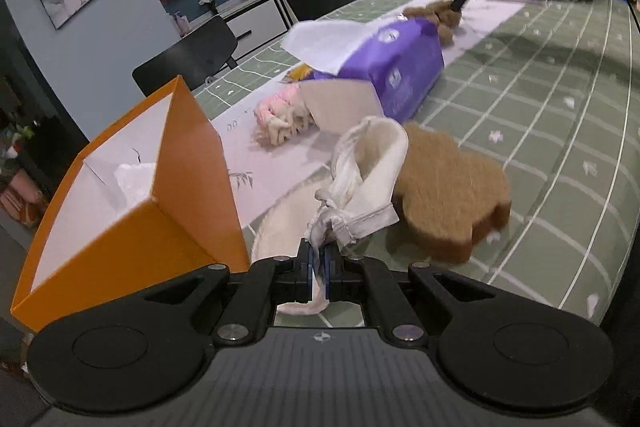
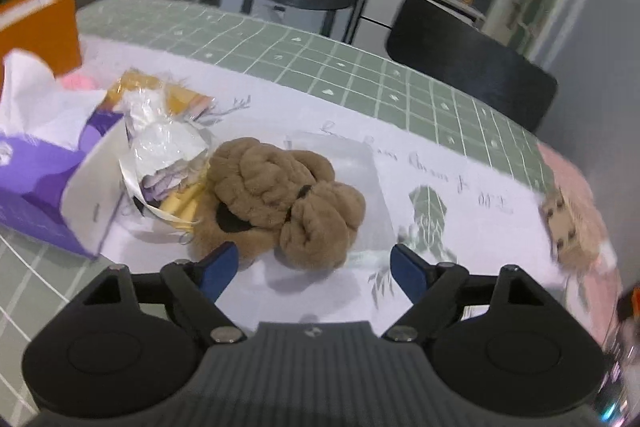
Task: Organize soft objects
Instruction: 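Lower the right gripper onto the brown plush toy and close on it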
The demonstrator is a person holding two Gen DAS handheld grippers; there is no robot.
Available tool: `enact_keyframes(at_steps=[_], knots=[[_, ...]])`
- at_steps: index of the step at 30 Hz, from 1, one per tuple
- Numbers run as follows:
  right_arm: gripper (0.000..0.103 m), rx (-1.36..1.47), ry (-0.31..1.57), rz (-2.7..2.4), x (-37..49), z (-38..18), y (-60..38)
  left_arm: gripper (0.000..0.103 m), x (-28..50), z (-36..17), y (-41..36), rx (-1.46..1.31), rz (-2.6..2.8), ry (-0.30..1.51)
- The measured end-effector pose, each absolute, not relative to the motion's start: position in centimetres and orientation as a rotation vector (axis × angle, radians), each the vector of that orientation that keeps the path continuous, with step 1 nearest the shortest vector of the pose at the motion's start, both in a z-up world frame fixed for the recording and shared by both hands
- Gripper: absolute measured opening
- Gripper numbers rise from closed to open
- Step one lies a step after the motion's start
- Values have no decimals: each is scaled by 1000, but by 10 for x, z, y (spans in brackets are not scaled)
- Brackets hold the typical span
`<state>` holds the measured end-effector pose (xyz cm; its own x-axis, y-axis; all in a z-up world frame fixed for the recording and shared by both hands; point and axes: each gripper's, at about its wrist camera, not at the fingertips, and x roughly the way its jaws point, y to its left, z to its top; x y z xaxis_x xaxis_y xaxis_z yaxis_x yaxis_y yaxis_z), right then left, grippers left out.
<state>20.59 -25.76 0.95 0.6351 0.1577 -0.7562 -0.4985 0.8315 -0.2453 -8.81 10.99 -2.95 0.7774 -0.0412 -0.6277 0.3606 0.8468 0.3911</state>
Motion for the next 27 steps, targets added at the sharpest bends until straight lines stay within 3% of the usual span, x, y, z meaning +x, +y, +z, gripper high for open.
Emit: enact_keyframes(at_steps=[2, 8, 11, 19, 22, 24, 25, 27], knots=[[83, -562, 780, 426, 211, 6, -244, 14, -91, -36, 107, 570, -217, 630], [83, -715, 792, 507, 235, -3, -217, 18, -88, -54, 98, 631, -193, 602], [83, -731, 809, 558, 242, -8, -210, 28, -89, -63, 93, 673, -188, 580], [87, -735, 855, 632, 256, -27, -202, 38, -78, -70, 93, 681, -171, 552], [85, -713, 866, 630, 262, -29, -203, 37, -74, -73, 93, 679, -171, 559], [80, -720, 860, 639, 262, -30, -202, 16, -72, -73, 97, 639, -178, 569], [74, -723, 859, 640, 262, -30, -202, 11, -70, -71, 100, 614, -187, 581], [63, -721, 853, 642, 261, -27, -202, 11, -68, -69, 102, 594, -188, 586]])
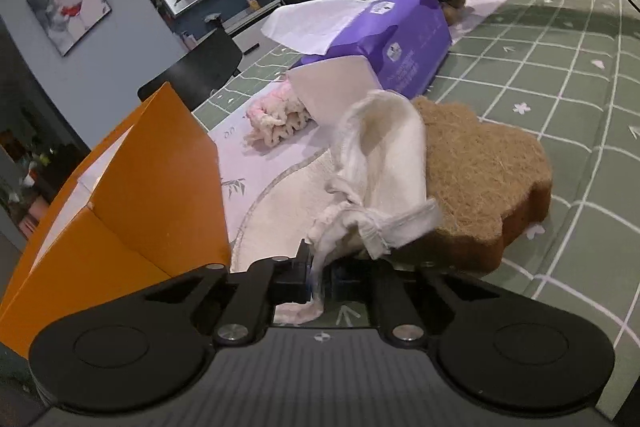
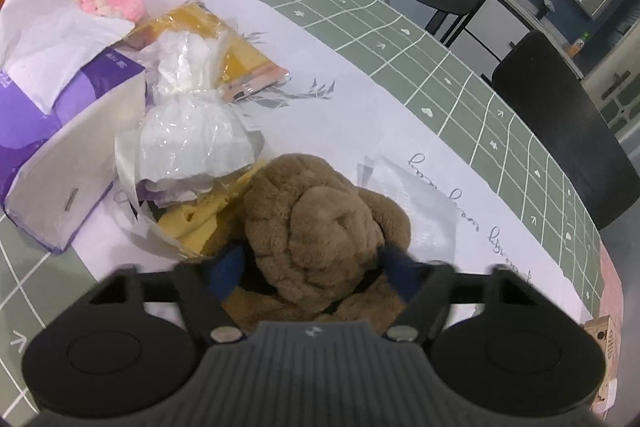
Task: Organize soft objects
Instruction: 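Lower the right gripper onto the brown plush toy and close on it, then carry the plush toy in the right gripper over the orange box while the left gripper carries the cloth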
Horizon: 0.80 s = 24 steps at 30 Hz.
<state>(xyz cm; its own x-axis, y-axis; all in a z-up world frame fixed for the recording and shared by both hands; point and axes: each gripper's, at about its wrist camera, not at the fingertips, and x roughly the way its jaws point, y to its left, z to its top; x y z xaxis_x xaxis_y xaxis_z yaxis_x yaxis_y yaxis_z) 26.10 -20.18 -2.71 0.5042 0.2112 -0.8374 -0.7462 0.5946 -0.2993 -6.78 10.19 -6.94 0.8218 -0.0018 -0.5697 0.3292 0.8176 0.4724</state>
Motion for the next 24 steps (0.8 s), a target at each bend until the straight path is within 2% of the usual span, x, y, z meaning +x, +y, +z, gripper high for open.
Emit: enact_keyframes(at_steps=[2, 5, 16, 24], knots=[[54, -705, 860, 638, 262, -22, -205, 11, -68, -67, 102, 591, -189, 588], [46, -699, 862, 614, 260, -19, -209, 7, -69, -64, 104, 576, -180, 582], [45, -736, 819, 608, 217, 24, -218, 5, -77, -48, 108, 557, -142, 528], [45, -825, 855, 712, 144, 34, -214, 5, -89, -42, 110, 574, -151, 512]])
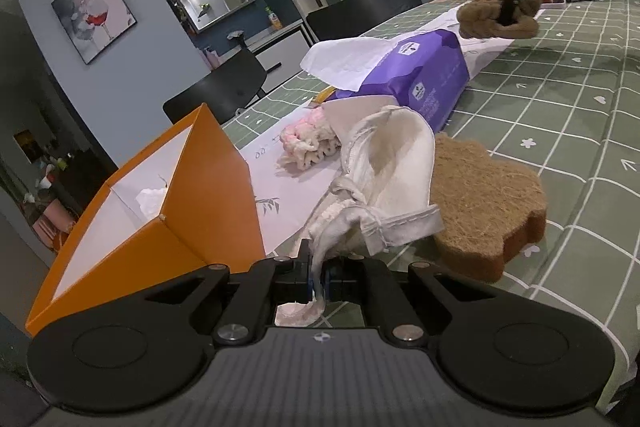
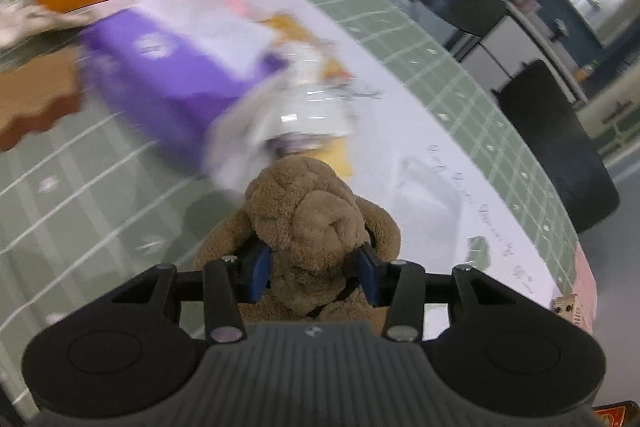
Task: Organize soft objects
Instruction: 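Carry the plush toy in the right gripper over the orange box while the left gripper carries the cloth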
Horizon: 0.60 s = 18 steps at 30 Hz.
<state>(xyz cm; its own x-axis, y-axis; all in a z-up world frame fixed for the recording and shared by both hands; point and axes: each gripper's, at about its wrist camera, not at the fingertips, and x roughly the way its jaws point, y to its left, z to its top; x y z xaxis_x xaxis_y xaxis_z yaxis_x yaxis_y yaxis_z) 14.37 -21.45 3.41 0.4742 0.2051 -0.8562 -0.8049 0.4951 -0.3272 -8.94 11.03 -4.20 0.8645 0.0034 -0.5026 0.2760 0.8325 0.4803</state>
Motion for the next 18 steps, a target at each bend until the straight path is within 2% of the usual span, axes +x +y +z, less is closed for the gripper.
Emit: enact_keyframes(at_steps=[7, 18], knots=[[45, -854, 849, 836, 83, 45, -189, 5, -102, -32, 107, 592, -161, 474], [45, -869, 753, 956, 38, 72, -130, 5, -113, -6, 104, 616, -163, 403]])
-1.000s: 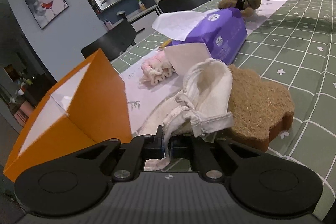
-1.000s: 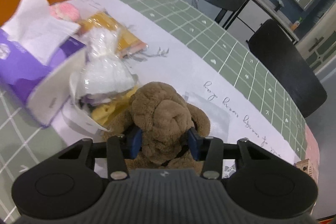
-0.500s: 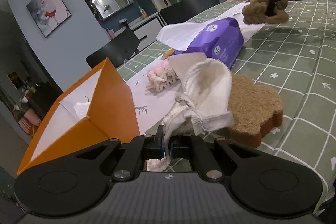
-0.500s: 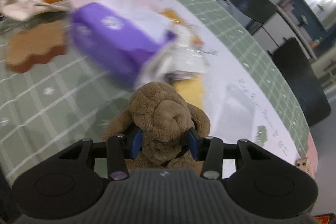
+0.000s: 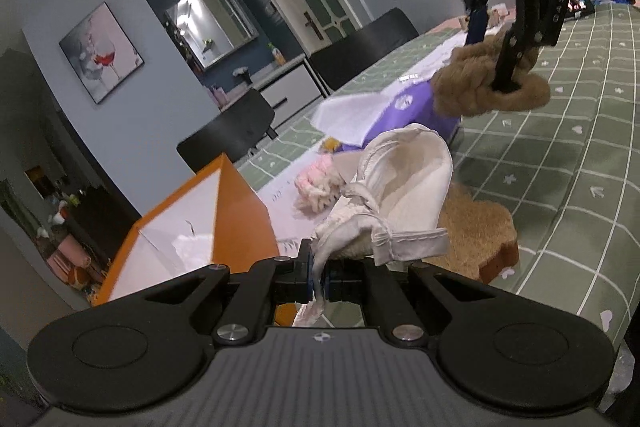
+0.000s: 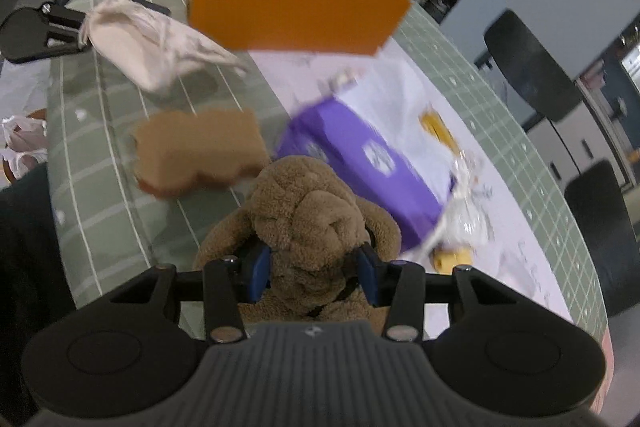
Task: Organize soft objects
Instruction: 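Carry the plush toy in the right gripper over the orange box while the left gripper carries the cloth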
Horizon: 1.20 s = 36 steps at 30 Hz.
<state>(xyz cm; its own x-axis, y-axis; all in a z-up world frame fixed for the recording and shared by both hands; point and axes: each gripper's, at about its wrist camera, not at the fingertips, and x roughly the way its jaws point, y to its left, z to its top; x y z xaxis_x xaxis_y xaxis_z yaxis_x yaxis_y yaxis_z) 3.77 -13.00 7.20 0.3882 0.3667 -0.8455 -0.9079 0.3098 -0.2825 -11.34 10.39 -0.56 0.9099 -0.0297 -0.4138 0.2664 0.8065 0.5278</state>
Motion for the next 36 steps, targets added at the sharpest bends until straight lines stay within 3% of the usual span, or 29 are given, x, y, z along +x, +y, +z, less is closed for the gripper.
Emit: enact_keyframes(at_steps=[22, 36], knots=[[45, -879, 516, 1044, 17, 150, -19, 5, -86, 66, 135, 727, -22, 260], [46, -849, 463, 1024, 70, 178, 72, 5, -25, 96, 210, 651, -1, 339]])
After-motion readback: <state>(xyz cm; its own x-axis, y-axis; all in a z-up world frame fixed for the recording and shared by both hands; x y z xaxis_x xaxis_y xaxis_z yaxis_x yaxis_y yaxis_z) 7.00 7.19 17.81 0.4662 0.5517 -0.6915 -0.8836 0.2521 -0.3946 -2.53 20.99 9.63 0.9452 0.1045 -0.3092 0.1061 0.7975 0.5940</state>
